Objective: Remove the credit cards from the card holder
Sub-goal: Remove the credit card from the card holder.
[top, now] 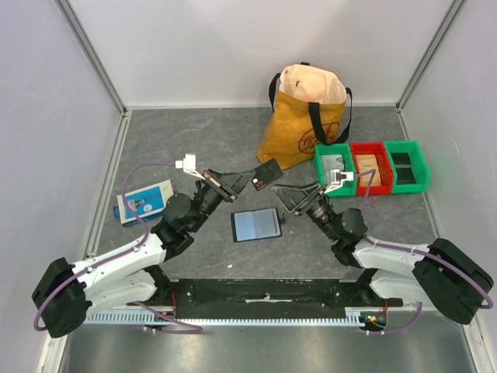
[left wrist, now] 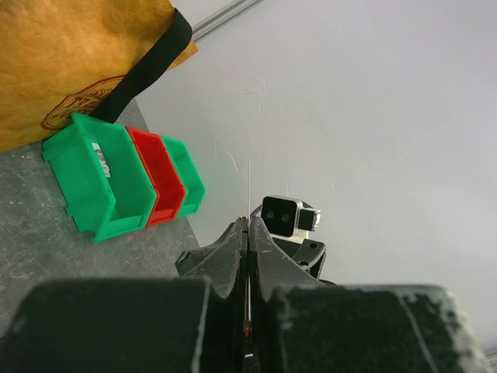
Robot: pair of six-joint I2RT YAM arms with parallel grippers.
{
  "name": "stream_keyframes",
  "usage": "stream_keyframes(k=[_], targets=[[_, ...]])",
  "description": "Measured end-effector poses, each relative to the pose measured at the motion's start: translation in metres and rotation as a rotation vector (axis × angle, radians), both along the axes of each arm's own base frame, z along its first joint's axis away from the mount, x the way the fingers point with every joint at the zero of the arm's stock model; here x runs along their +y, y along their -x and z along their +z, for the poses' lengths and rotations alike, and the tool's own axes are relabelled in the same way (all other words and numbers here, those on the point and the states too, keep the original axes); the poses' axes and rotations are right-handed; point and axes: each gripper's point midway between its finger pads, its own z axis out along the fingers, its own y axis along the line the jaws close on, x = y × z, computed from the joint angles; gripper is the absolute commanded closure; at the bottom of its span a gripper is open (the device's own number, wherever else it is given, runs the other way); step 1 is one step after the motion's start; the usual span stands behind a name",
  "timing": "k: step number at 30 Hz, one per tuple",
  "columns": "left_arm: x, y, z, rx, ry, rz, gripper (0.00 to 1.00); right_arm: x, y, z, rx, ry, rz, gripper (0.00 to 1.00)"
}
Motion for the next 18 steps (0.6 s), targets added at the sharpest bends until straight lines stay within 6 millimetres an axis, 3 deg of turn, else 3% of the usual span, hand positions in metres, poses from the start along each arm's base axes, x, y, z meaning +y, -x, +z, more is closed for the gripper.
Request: stream_keyframes(k=[9, 18], targets=[[-0.001, 0.001, -0.004, 0.040, 0.027, -0.014, 0.98, -0.001, 0.001, 0.012, -0.046, -0.004, -0.008, 0.39], [-0.004, 0.005, -0.005, 0.074, 0.059, -0.048, 0.98, 0.000, -0.001, 0.020, -0.071, -0.008, -0.014, 0.70]])
